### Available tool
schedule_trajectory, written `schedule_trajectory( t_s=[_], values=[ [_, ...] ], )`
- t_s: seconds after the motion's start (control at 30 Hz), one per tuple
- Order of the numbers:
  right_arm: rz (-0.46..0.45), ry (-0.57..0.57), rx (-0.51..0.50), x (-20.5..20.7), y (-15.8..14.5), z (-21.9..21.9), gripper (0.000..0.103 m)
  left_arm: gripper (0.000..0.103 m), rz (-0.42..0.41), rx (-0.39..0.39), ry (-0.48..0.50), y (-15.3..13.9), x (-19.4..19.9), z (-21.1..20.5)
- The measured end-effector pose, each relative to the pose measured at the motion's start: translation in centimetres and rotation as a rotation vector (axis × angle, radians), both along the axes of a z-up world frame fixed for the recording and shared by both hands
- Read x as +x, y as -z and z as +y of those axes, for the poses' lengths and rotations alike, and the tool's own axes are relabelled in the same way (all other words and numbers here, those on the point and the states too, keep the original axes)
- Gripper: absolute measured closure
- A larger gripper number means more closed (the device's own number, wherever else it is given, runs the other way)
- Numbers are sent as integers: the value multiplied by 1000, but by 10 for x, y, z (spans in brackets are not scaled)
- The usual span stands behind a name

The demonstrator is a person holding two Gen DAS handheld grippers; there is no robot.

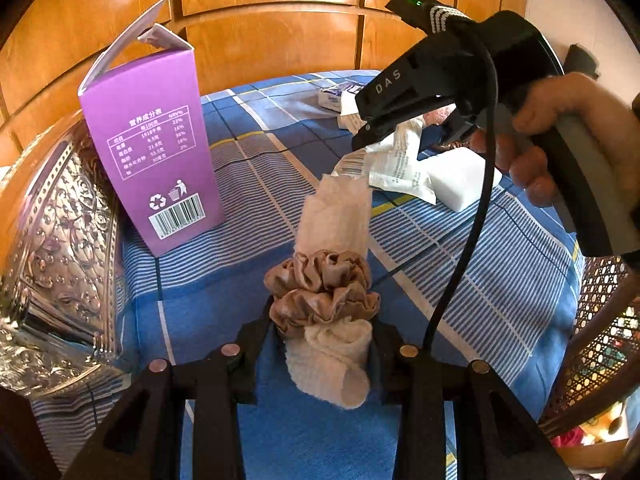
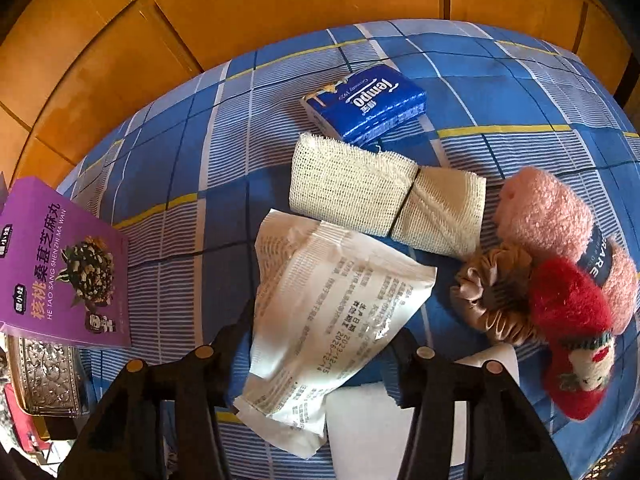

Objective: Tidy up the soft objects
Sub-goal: 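Lift the scrunchie with white cloth in the left tool, then drop the scrunchie into the gold tray by opening the left tool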

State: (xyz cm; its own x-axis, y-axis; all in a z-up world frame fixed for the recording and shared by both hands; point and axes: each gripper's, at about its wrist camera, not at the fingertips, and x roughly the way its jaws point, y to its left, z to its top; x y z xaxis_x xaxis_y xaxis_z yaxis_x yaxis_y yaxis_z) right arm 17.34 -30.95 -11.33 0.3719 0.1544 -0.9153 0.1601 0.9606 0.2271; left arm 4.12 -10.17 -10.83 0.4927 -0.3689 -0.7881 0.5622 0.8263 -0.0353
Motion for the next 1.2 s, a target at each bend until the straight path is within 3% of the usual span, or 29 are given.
schedule_trajectory(
  t_s=[0.23, 0.43, 0.63, 0.77, 1.0, 1.2],
  values=[
    [3, 9, 16, 3, 4, 2, 50, 68, 36, -36, -9, -17, 15, 1],
    [8, 6, 26, 4, 4, 2, 49, 68, -19, -133, 21, -78, 30, -9],
    [8, -4, 14, 5, 4, 3, 49, 68, -3, -155, 22, -126, 92, -41],
    [2, -24, -5, 5, 4, 7, 48, 68, -18, -153, -71, -152, 154, -41],
    [-3, -91, -91, 6, 6, 21, 44, 67, -120, -141, -305, -191, 190, 45],
    [-10, -117, -151, 6, 6, 31, 44, 67, -132, -139, -499, -176, 163, 156]
  ],
)
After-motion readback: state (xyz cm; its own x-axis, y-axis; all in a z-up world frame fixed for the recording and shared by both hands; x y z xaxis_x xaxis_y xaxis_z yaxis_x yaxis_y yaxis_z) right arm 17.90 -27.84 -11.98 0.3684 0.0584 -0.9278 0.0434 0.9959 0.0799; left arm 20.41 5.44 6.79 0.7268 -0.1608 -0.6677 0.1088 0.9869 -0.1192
